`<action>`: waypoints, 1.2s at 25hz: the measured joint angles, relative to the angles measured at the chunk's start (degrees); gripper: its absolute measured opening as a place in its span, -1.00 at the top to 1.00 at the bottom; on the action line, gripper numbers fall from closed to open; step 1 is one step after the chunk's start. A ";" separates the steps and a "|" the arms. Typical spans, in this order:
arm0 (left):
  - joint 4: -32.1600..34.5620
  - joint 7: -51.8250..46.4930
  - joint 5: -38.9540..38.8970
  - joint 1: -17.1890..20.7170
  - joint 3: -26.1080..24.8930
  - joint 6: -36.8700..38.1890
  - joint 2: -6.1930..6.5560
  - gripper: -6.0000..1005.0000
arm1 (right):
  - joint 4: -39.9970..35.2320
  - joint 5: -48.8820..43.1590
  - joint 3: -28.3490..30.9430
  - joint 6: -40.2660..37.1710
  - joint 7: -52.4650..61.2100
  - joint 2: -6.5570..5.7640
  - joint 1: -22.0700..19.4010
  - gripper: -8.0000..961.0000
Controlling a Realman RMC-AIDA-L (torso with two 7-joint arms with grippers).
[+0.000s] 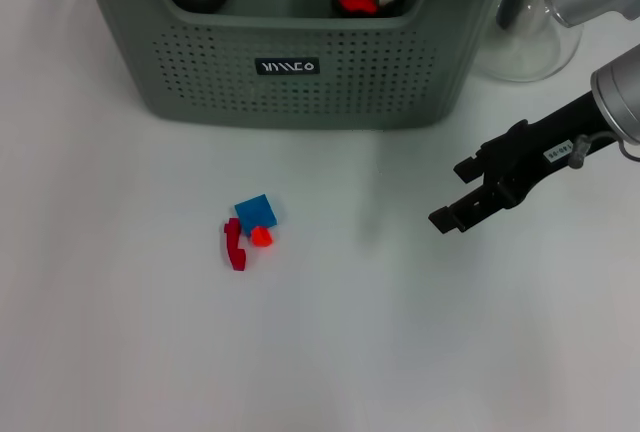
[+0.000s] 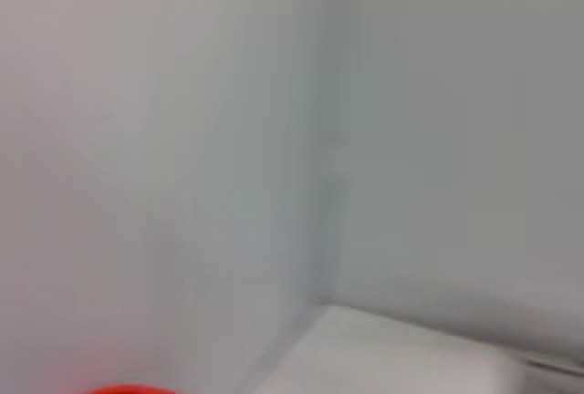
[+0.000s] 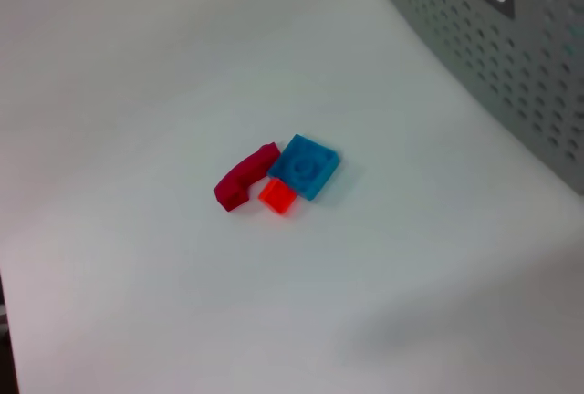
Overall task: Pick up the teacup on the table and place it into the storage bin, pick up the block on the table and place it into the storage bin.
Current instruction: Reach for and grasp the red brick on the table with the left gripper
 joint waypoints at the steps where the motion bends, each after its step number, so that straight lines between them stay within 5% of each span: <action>1: 1.41 0.97 -1.15 0.81 -0.12 2.67 0.12 -0.72 | 0.00 0.00 0.00 0.12 0.00 -0.01 0.00 -0.96; 6: 7.58 3.22 0.54 4.89 1.11 16.65 -0.40 -0.72 | 0.00 0.01 0.00 0.81 -0.02 0.00 0.01 -0.96; 9: 8.92 4.52 6.22 7.66 6.25 18.62 -1.11 -0.72 | 0.03 -0.01 0.00 0.92 -0.02 0.06 0.01 -0.96; 17: 5.37 7.69 36.98 9.02 23.77 15.12 -7.09 -0.72 | 0.26 0.00 0.00 0.88 0.88 0.29 -0.06 -0.96; 21: 1.91 7.87 41.24 9.15 29.87 12.03 -7.37 -0.72 | 0.40 0.00 -0.23 0.88 1.34 0.37 -0.08 -0.96; 30: -8.00 7.01 45.25 7.08 34.77 5.12 -7.43 -0.72 | 0.88 0.00 -0.09 0.98 1.44 0.59 -0.41 -0.96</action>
